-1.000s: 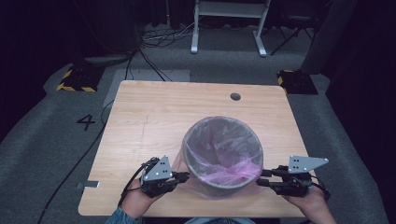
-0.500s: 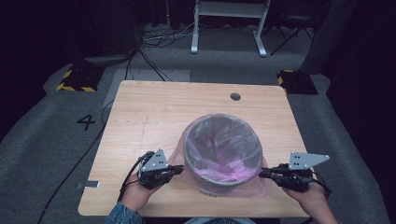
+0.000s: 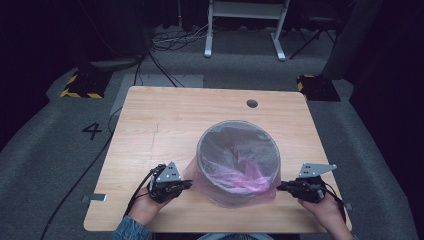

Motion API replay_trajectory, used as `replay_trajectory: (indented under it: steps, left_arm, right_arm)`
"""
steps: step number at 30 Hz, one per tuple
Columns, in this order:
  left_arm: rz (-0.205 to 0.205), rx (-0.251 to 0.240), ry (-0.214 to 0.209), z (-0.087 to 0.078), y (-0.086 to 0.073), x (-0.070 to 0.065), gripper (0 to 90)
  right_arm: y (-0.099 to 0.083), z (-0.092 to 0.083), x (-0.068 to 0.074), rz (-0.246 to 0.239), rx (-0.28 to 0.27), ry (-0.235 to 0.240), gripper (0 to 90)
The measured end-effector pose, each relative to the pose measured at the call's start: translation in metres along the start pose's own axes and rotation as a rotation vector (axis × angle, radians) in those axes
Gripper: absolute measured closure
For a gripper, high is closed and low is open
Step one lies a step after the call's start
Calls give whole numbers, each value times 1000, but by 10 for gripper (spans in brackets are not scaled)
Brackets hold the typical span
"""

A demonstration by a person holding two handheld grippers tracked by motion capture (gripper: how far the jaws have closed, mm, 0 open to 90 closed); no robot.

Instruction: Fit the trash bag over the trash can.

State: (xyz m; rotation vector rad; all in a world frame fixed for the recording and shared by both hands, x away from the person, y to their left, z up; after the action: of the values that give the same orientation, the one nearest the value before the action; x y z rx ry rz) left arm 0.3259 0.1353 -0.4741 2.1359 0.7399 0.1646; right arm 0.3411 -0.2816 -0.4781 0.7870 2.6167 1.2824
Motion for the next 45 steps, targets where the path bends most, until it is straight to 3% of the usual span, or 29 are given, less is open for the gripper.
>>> replay_trajectory:
  steps: [4, 7, 10, 12, 14, 15, 16, 17, 18, 19, 21, 23, 26, 28, 29, 32, 34, 39, 45]
  left_arm:
    - [-41, 14, 32, 4, 0, 13, 900]
    - [-43, 20, 30, 9, -1, 13, 900]
    - [-31, 38, 7, 10, -1, 10, 900]
    - [-26, 42, 8, 9, -2, 10, 900]
    - [-48, 39, 24, 7, -3, 13, 898]
    - [-57, 23, 33, 5, -3, 14, 841]
    - [-72, -4, 24, 1, -3, 16, 711]
    - [-83, -31, -2, -2, -2, 17, 582]
    - [-91, -70, -42, -7, 0, 15, 518]
    - [-79, -116, -69, -13, 2, 12, 486]
    - [-23, -180, -77, -21, 10, 3, 448]
    - [7, -202, -74, -23, 18, -4, 437]
    - [46, -197, -75, -21, 29, -15, 469]
    - [70, -187, -72, -18, 33, -20, 546]
    - [84, -177, -66, -16, 34, -22, 609]
    - [97, -153, -31, -14, 37, -25, 847]
    - [98, -165, -32, -16, 37, -25, 898]
    - [85, -184, -13, -23, 36, -22, 900]
    - [95, -201, 21, -29, 37, -23, 900]
  right_arm:
    - [-2, 2, -8, 25, 10, -36, 895]
    - [-5, 5, -12, 54, 18, -18, 896]
    - [-7, 8, -11, 69, 38, -15, 896]
    - [-7, 10, -8, 66, 58, 11, 895]
    - [-7, 10, -4, 60, 70, 41, 813]
    - [-5, 9, -1, 51, 58, 57, 709]
    - [-3, 7, 1, 37, 34, 64, 636]
    - [1, 1, 4, -1, -11, 62, 568]
    - [4, -4, 6, -18, -38, 54, 505]
    - [8, -11, 8, -35, -81, 49, 461]
    - [16, -24, 11, -65, -152, 66, 423]
    - [25, -33, 13, -95, -193, 75, 407]
    - [35, -37, 12, -119, -203, 70, 404]
    - [40, -38, 11, -125, -210, 75, 410]
    - [42, -37, 10, -123, -213, 74, 458]
    - [48, -38, 9, -132, -197, 66, 779]
    - [52, -40, 7, -134, -198, 53, 899]
    - [59, -51, -8, -68, -232, -5, 900]
    - [59, -51, -23, -28, -182, -94, 900]
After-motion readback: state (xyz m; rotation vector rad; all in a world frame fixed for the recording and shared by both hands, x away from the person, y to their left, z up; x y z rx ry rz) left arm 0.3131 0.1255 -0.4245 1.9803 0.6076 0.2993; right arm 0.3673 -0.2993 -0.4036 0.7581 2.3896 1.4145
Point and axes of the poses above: each handheld gripper's, and its own axes: z roughly forward along the jaws, y roughly out of its top, x roughly to its left, the point moved 3 cm from there along z, roughly forward along the jaws, and after that the axes turned 4 degrees about -z, right-handed, at the moved point
